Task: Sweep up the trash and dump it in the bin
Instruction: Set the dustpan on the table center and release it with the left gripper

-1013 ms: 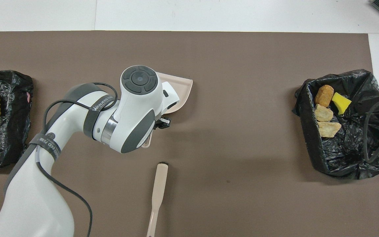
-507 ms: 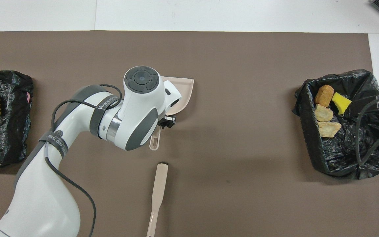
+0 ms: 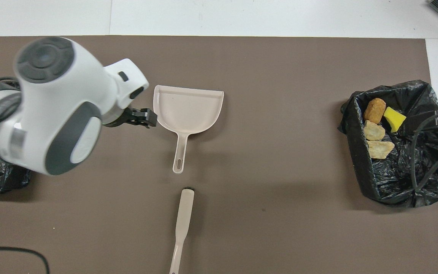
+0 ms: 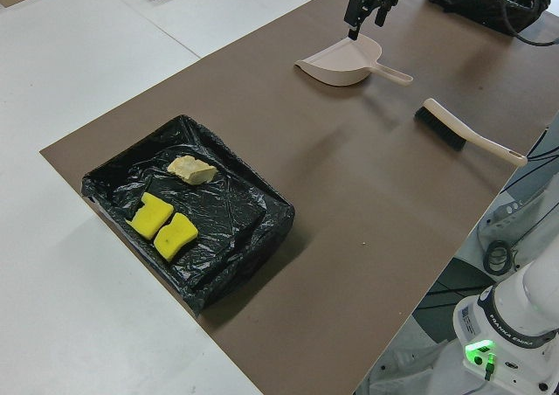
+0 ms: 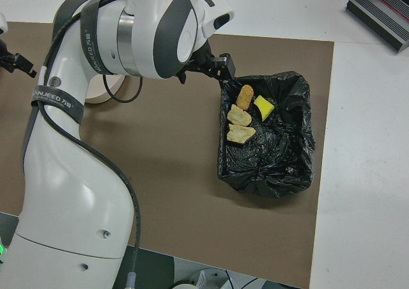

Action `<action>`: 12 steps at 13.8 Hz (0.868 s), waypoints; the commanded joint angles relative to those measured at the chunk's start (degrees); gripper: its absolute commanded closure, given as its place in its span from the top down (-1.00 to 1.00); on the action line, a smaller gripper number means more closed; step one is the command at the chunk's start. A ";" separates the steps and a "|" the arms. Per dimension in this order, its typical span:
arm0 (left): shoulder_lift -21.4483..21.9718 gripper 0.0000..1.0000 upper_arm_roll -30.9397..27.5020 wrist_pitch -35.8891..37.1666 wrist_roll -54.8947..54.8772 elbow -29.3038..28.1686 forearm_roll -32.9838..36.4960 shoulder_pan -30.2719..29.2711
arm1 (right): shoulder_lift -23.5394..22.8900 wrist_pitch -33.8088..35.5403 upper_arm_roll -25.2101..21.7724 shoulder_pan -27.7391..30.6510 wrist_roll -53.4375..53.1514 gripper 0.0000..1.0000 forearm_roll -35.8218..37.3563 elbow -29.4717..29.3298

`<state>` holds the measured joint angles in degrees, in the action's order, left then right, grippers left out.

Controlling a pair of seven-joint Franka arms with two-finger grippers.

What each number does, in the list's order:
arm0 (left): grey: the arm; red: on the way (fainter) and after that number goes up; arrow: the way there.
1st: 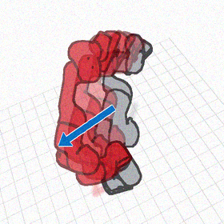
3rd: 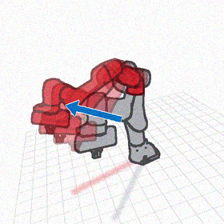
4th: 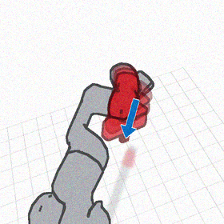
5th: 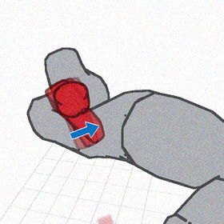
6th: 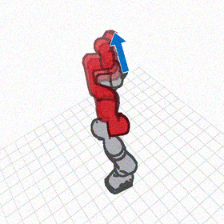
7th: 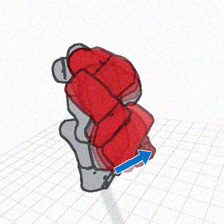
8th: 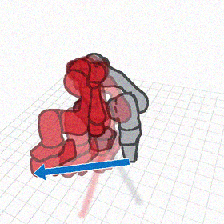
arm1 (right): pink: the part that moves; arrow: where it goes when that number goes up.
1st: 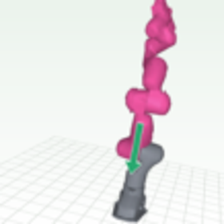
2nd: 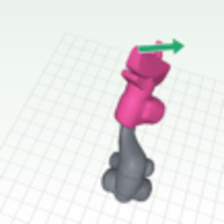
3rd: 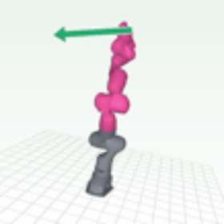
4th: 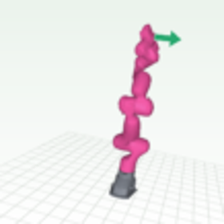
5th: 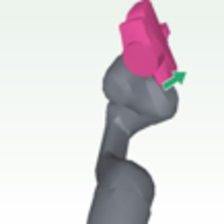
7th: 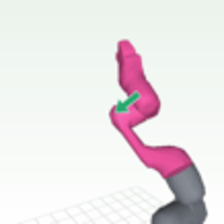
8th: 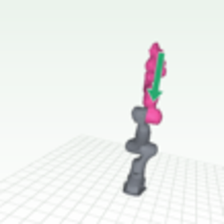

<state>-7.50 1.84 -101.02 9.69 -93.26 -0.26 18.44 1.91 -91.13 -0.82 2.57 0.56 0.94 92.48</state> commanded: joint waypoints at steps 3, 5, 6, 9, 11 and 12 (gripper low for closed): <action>12.40 1.00 0.19 9.24 -7.92 -1.49 -0.36 -6.30 | 0.90 0.43 0.03 0.33 0.67 1.00 -0.50 0.95; 13.21 1.00 -0.17 13.89 -9.77 1.30 -0.36 -7.36 | 0.90 0.43 0.03 0.24 0.67 1.00 -0.50 0.95; 12.78 1.00 -0.34 16.70 -10.13 4.02 -0.36 -7.45 | 0.90 0.43 0.03 0.33 0.67 1.00 -0.50 0.86; 10.32 1.00 -1.21 21.82 -10.13 8.52 -0.71 -7.54 | 0.90 0.43 0.03 0.33 0.67 1.00 -0.50 0.86; 8.56 1.00 -1.75 24.11 -10.22 11.77 -0.97 -7.63 | 0.90 0.43 0.03 0.33 0.67 1.00 -0.50 0.95; 7.77 1.00 -1.66 24.29 -10.31 12.48 -0.97 -8.67 | 0.90 0.43 0.03 0.33 0.67 1.00 -0.50 0.86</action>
<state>3.61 0.25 -79.51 0.40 -85.30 -0.28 11.30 1.91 -91.13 -0.82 2.57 0.56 0.94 92.48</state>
